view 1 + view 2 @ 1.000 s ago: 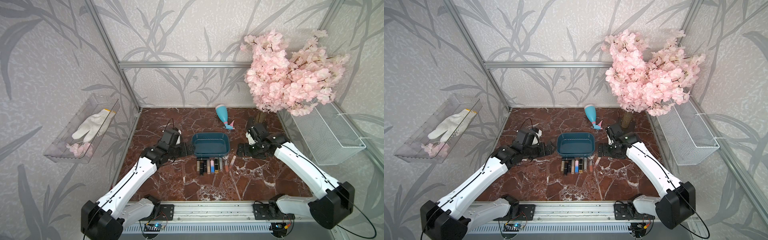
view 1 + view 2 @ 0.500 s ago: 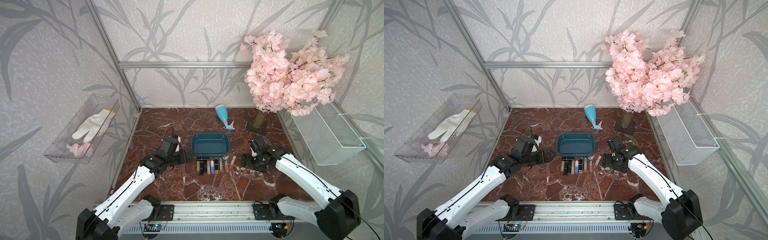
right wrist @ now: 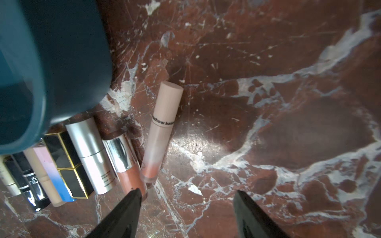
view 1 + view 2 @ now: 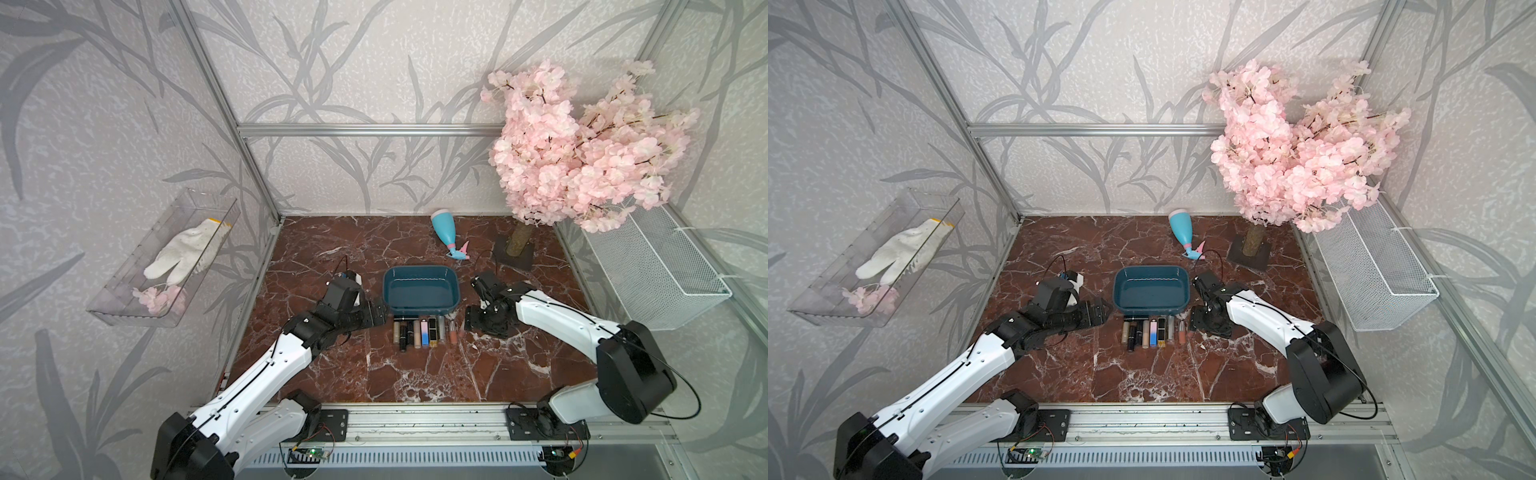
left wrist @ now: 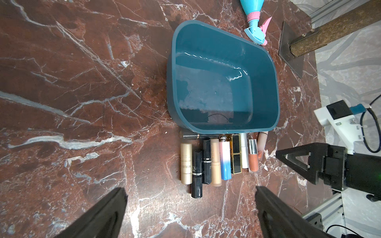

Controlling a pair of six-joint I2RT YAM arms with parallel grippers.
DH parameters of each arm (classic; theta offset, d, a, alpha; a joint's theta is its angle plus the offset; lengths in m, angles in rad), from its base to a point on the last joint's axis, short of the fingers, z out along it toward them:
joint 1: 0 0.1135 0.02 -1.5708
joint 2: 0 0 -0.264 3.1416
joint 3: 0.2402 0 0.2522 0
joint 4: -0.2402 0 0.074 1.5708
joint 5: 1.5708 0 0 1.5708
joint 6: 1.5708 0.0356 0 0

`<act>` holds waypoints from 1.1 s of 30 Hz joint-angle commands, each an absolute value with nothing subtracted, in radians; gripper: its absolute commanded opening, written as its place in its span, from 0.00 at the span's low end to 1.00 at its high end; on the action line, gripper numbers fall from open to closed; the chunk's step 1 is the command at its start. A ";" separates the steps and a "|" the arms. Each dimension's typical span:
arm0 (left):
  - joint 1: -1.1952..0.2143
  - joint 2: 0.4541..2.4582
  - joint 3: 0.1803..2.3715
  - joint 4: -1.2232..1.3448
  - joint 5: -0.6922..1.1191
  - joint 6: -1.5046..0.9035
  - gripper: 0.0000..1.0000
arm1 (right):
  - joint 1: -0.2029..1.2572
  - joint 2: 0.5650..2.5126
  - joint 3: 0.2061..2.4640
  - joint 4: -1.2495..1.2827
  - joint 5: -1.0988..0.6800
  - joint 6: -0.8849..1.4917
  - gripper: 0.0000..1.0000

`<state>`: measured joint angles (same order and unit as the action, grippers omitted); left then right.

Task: Put the lipstick into the storage box
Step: Pick up the lipstick at the center of the board.

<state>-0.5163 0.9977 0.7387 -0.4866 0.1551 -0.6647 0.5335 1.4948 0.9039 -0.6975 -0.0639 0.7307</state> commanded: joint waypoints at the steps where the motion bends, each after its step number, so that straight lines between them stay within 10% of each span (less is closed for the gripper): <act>1: -0.520 1.022 0.757 -0.480 0.138 -0.632 1.00 | 0.556 1.530 0.942 -0.659 -0.031 0.758 0.74; 33: -0.518 1.107 0.812 -0.456 0.125 -0.555 1.00 | 0.556 1.732 1.003 -0.629 0.053 0.742 0.40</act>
<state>-0.5163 1.1019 0.7837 -0.4629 0.1345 -0.5678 0.5556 1.7153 0.9901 -0.6254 0.0261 0.7647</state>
